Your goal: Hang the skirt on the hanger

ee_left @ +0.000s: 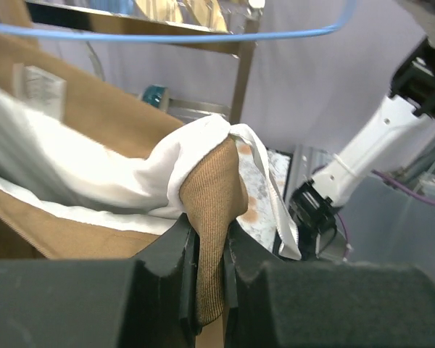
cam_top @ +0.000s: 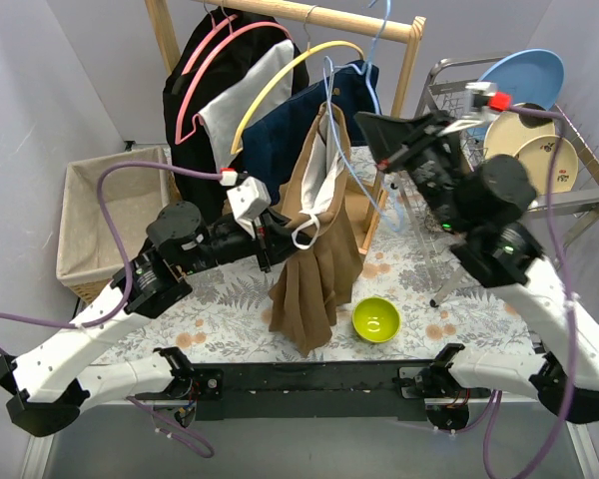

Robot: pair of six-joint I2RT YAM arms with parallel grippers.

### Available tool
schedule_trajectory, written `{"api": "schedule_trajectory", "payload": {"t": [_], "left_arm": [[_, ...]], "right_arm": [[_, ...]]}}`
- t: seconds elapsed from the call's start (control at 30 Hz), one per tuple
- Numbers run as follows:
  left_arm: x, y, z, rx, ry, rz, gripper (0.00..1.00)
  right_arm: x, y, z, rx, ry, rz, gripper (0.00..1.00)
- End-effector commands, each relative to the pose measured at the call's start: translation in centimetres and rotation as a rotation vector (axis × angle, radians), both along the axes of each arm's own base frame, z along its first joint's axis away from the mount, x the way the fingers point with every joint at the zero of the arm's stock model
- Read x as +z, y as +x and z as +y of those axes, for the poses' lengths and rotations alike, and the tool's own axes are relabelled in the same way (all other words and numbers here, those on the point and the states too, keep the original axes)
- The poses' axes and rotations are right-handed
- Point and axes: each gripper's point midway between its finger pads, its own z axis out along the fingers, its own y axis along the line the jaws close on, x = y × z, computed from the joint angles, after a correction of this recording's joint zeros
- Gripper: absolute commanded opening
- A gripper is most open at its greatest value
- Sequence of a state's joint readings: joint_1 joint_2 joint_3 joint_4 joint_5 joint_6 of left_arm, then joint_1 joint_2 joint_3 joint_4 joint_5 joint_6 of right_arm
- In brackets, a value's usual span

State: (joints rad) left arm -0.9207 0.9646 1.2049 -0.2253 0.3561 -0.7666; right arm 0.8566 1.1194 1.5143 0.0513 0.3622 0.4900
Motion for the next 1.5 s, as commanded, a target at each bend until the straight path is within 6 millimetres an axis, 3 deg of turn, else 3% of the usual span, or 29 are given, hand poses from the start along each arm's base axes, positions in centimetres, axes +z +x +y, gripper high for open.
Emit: {"api": "schedule_trajectory", "payload": {"t": [0.0,0.1,0.13,0.2,0.27,0.37,0.5,0.7,0.83,0.97,1.13,1.2,1.27,1.33,1.47], "left_arm": [[5.2,1.1,2.4,0.149,-0.125,-0.064,0.0],[5.8,2.9,2.2,0.22,-0.111,-0.056,0.0],[7.4,3.0,2.6,0.242,-0.134,-0.068,0.0],[8.3,3.8,3.1,0.296,-0.145,-0.065,0.0],[10.2,3.8,3.9,0.32,-0.184,-0.078,0.0],[12.8,3.1,5.1,0.329,-0.231,-0.1,0.0],[15.2,2.7,6.8,0.364,-0.282,-0.111,0.0],[18.0,1.7,10.1,0.425,-0.37,-0.132,0.0],[19.4,1.1,11.4,0.445,-0.39,-0.14,0.0],[19.6,1.4,12.7,0.503,-0.374,-0.143,0.0],[21.3,2.9,15.3,0.66,-0.379,-0.198,0.0],[22.9,3.0,15.9,0.687,-0.399,-0.217,0.0],[24.3,3.1,16.8,0.723,-0.422,-0.238,0.0],[25.1,3.1,17.5,0.747,-0.441,-0.251,0.0],[24.7,3.7,17.5,0.779,-0.419,-0.273,0.0]], "right_arm": [[4.9,-7.2,-4.6,0.13,0.013,-0.099,0.01],[3.8,-10.3,-5.2,0.233,-0.036,-0.089,0.01],[4.4,-11.5,-5.7,0.26,-0.034,-0.11,0.01],[4.5,-13.8,-6.7,0.317,-0.062,-0.132,0.01],[5.9,-17.1,-7.5,0.413,-0.066,-0.197,0.01],[6.5,-20.4,-8.4,0.517,-0.085,-0.236,0.01],[5.6,-22.7,-9.1,0.609,-0.09,-0.195,0.01],[3.1,-23.8,-10.9,0.594,-0.116,-0.132,0.01],[4.0,-25.7,-13.5,0.569,-0.077,-0.183,0.01],[5.1,-27.1,-15.0,0.572,-0.035,-0.203,0.01],[2.2,-27.4,-14.4,0.619,-0.108,-0.122,0.01],[0.2,-27.0,-14.2,0.613,-0.152,-0.068,0.01],[-0.5,-27.2,-14.8,0.6,-0.15,-0.054,0.01],[-0.2,-28.1,-15.7,0.602,-0.131,-0.078,0.01],[1.1,-29.6,-16.5,0.645,-0.081,-0.112,0.01]]}}
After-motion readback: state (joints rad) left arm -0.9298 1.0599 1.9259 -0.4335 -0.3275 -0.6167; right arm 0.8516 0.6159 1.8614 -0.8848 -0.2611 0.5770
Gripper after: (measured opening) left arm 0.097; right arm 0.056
